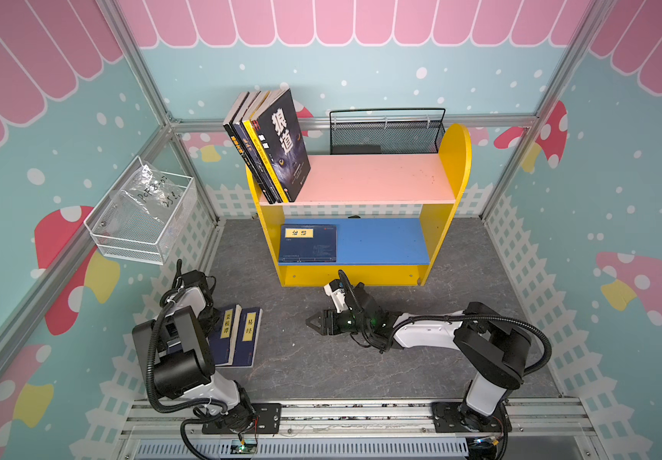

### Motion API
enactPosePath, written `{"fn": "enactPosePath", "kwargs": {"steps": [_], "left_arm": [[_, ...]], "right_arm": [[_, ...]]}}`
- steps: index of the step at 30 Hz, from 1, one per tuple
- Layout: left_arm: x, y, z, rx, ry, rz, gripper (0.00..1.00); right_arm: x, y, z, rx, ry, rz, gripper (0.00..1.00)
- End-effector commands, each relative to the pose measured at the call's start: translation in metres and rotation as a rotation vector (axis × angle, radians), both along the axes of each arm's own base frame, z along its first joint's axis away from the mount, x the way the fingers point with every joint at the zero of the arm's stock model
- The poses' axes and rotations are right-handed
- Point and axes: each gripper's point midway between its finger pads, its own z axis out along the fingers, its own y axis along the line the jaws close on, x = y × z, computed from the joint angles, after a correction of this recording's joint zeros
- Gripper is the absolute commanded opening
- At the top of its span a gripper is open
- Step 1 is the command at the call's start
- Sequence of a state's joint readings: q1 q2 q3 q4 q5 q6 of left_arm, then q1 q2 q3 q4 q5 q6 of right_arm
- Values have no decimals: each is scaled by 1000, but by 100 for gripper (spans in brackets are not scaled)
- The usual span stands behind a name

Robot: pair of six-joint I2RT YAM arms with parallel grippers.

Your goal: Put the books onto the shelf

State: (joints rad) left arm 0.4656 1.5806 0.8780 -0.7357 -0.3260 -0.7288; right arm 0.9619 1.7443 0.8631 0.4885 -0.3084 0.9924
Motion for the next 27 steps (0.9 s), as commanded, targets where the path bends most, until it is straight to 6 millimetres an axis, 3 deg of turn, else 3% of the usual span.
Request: {"fn": "enactPosePath", "kwargs": {"steps": [1,6,9,16,22,27], "left_arm": [[-15,10,-4,50,71,36,32],[-17,11,-2,64,71,39,19],[-18,11,-1,70,68,42,2],[-10,-4,10,94,31,-14,0],[5,-48,22,107,-31,-159,0],[14,-100,25,54,-106,-306,0]], "right_arm": [[1,-3,10,30,-14,-4,62],[0,-3,7,31,0,-1,62],[0,-4,5,30,6,-2,63],[0,-5,1,26,14,-3,62],[-1,-1,-5,27,35,12,62],[-2,1,-9,32,49,21,62]]}}
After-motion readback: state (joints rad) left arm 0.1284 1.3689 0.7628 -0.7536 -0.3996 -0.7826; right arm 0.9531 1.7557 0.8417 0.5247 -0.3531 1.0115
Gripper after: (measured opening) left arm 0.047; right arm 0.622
